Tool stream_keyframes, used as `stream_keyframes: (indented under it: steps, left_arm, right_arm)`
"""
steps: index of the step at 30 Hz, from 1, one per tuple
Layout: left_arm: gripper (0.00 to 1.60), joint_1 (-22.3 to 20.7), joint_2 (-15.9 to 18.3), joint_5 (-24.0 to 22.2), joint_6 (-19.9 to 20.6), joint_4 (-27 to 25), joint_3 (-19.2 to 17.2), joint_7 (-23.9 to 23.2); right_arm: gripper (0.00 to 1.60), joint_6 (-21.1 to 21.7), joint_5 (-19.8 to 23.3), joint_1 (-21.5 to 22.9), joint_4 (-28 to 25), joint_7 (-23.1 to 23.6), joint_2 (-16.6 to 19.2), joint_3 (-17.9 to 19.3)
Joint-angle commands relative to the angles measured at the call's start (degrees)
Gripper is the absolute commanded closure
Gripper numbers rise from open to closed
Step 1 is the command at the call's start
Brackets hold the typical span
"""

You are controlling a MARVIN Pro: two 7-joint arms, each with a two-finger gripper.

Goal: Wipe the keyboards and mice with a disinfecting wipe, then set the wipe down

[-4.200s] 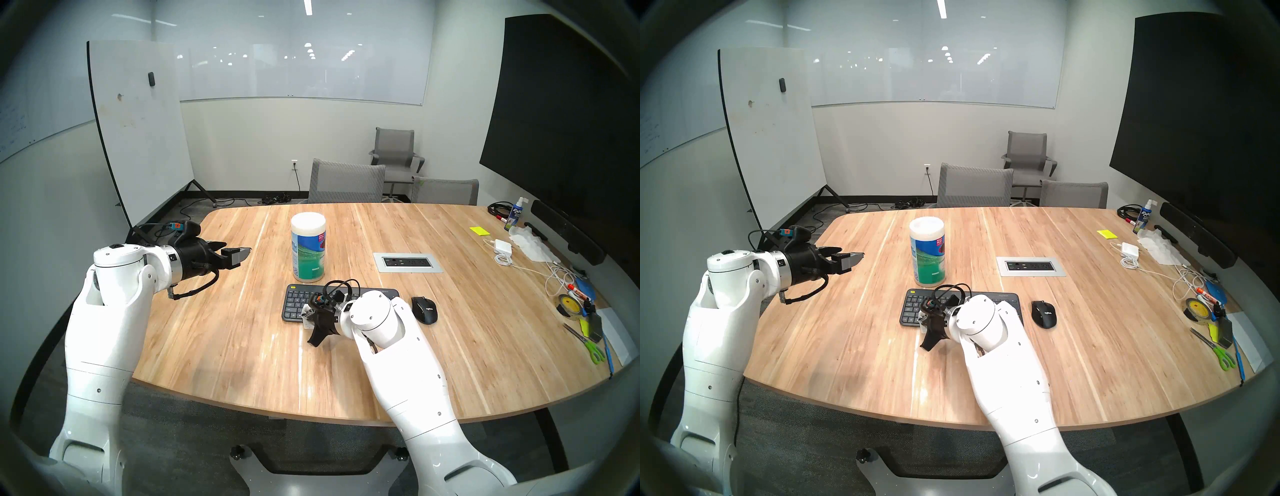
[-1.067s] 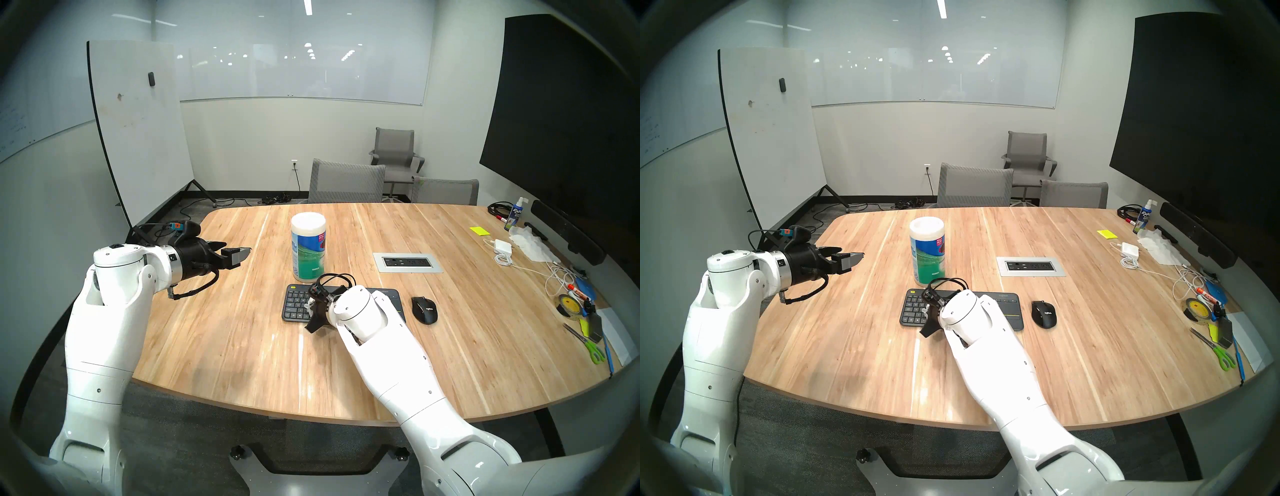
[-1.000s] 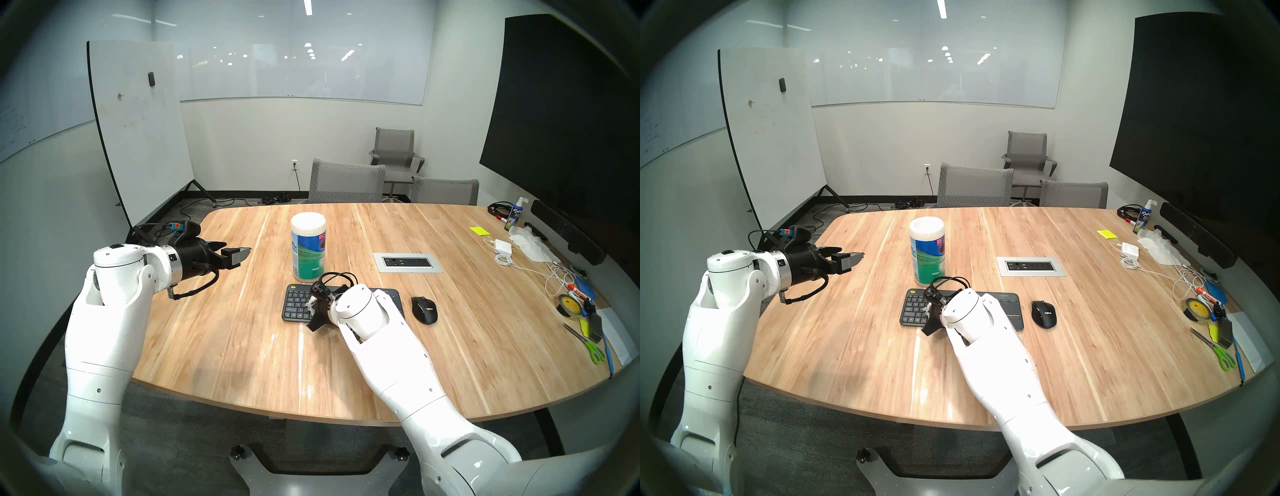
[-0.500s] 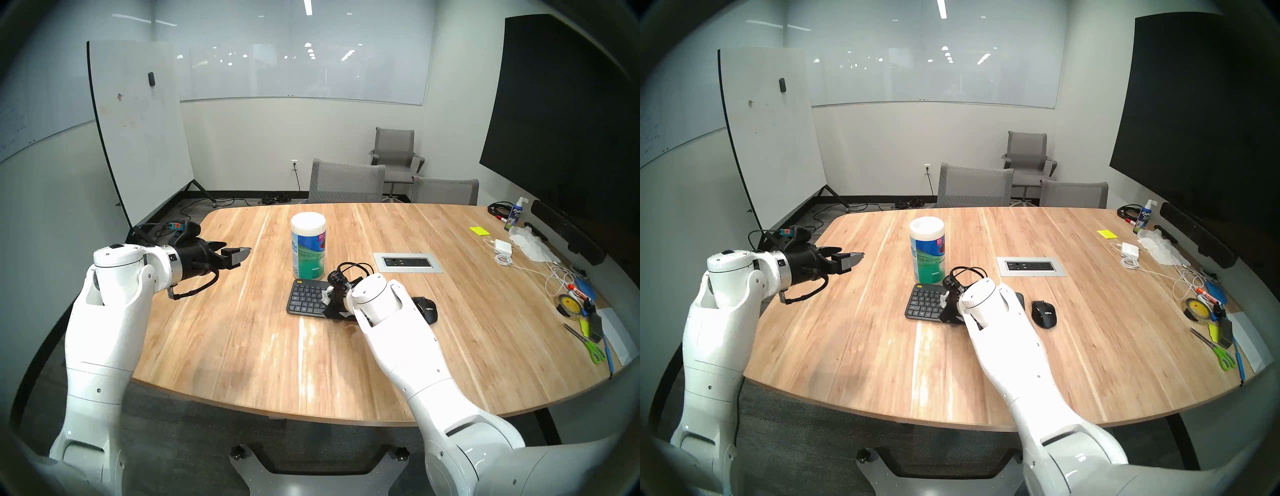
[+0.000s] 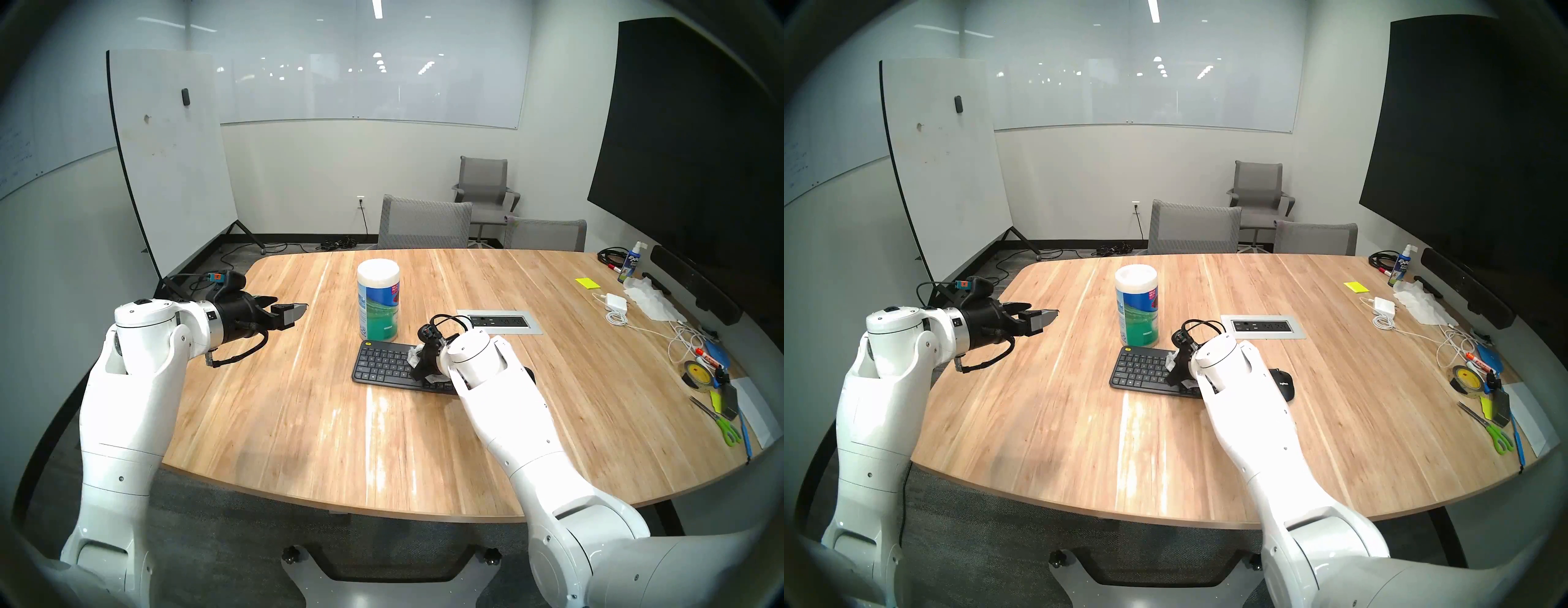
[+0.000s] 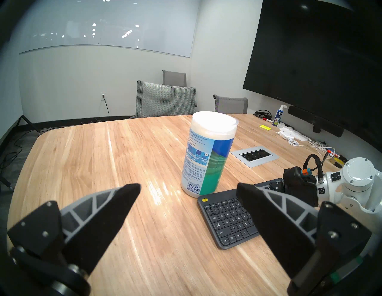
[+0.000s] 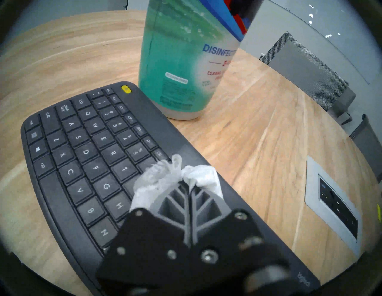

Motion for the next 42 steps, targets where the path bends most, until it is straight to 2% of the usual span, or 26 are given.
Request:
stream_keyframes:
  steps: [1,34,42]
  left_arm:
    - [0.00,-0.74,-0.11,-0.13,-0.22,-1.37,-0.17,0.06]
    - [0.00,-0.77,-0.07,-0.13,-0.24,-1.30,-0.15,0.00]
    - [0.00,-0.78,-0.06,-0.13,-0.25,-1.27,-0.13,-0.02]
  right_arm:
    - [1.60,-0.53,0.43,2.37,0.03,0.94,1.46,1.16]
    - [1.60,-4.67,1.81,10.35,10.79,0.96,6.10,8.36]
    - [1.60,-4.00,2.90,12.49,11.58,1.65,6.26,10.20]
